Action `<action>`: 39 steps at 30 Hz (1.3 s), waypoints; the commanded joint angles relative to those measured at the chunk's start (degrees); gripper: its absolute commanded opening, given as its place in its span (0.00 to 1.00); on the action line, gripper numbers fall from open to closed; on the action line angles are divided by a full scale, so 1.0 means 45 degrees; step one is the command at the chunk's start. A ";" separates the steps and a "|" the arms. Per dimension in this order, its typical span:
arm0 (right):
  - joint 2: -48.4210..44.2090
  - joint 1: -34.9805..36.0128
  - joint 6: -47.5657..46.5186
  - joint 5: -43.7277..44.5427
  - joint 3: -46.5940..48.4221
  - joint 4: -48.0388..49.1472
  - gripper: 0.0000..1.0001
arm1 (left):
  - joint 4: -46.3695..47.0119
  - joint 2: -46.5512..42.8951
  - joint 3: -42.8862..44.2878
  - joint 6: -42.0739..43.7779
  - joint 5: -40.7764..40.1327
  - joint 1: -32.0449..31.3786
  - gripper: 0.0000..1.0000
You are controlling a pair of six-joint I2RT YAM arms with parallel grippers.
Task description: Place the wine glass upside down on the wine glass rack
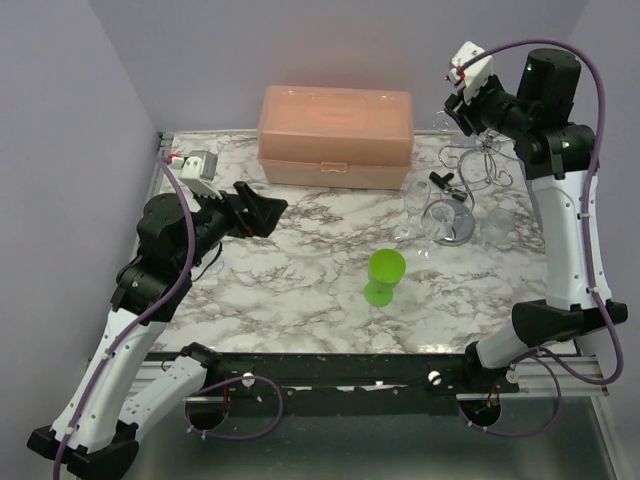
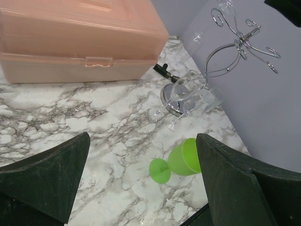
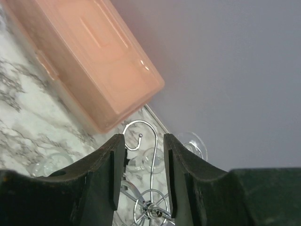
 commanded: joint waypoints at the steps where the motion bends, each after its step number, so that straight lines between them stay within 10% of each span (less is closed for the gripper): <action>1: -0.0770 0.0059 0.1343 -0.2378 0.0113 -0.0468 0.45 | -0.0445 0.0721 0.0696 -0.0385 0.1300 0.0328 0.99; 12: -0.2811 -0.0313 0.7214 -0.4968 -0.2851 0.2186 0.49 | 0.1943 0.4466 0.1961 -0.4985 0.4203 0.0134 0.99; 17: -0.3318 -0.1822 1.1144 -0.5017 -0.3715 0.4432 0.50 | -0.0187 0.7415 0.5301 -0.4918 0.3058 -0.1216 0.98; 31: -0.4540 -0.3983 1.2681 -0.3392 -0.5477 0.5379 0.51 | -0.5444 1.6093 1.5309 -0.4140 0.1409 -0.3332 0.88; 39: -0.4824 -0.5018 1.3447 -0.3935 -0.6203 0.5839 0.50 | -0.5367 1.7354 1.5718 -0.3836 0.1809 -0.3828 0.73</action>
